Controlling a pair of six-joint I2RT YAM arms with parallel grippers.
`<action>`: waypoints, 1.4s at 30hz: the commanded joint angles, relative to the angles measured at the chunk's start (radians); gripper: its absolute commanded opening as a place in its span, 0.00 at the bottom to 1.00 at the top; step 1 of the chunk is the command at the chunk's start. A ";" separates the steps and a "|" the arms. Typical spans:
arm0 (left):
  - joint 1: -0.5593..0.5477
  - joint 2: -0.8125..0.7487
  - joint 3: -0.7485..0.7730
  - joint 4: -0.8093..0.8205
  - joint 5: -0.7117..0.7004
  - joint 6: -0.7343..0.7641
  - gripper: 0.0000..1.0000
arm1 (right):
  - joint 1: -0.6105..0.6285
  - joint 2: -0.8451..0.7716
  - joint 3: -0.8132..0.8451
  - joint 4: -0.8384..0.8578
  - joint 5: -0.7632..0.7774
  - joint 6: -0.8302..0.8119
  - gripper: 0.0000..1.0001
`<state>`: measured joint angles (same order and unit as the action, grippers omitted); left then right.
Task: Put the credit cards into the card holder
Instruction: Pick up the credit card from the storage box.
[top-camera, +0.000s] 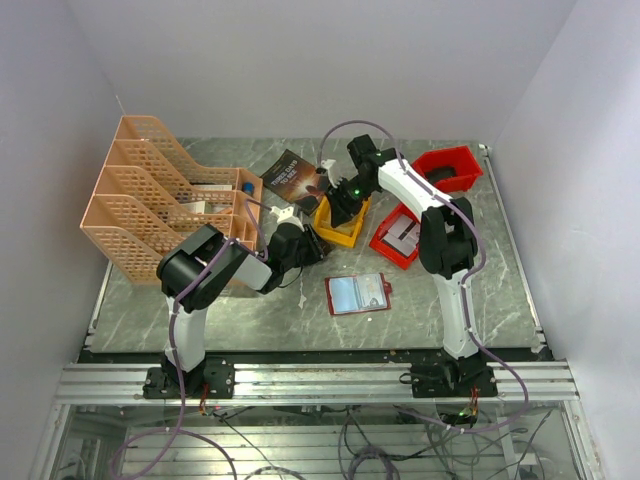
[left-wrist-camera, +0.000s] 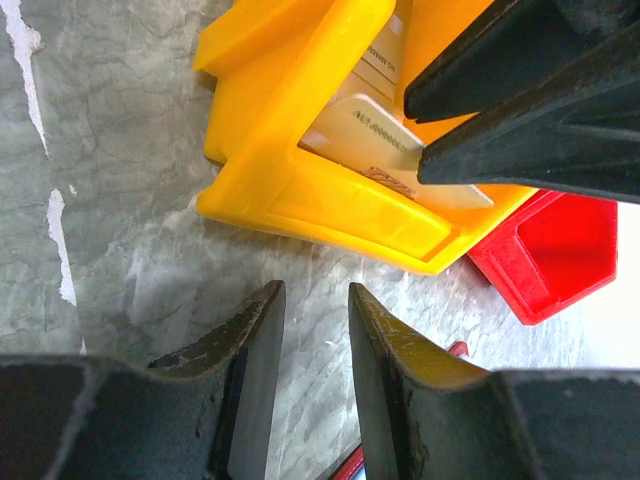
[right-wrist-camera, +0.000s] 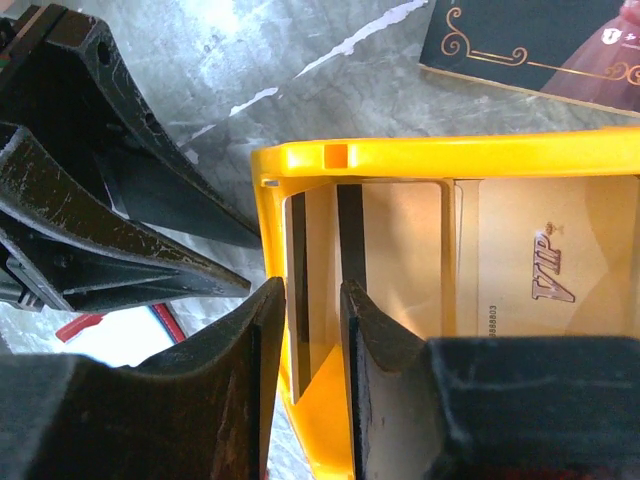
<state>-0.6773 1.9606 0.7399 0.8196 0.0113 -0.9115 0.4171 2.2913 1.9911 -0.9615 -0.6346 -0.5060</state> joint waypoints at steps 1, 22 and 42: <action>0.009 0.010 0.022 -0.009 0.010 0.031 0.43 | -0.008 0.021 0.030 0.018 0.014 0.027 0.25; 0.010 0.020 0.057 -0.044 0.030 0.055 0.44 | 0.009 0.071 0.015 -0.006 0.037 -0.030 0.08; 0.012 -0.362 -0.199 0.079 0.018 0.147 0.47 | -0.114 -0.217 -0.027 0.178 -0.209 -0.101 0.00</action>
<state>-0.6716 1.7191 0.5854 0.8257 0.0303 -0.8299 0.3264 2.1937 2.0190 -0.8715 -0.6945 -0.5438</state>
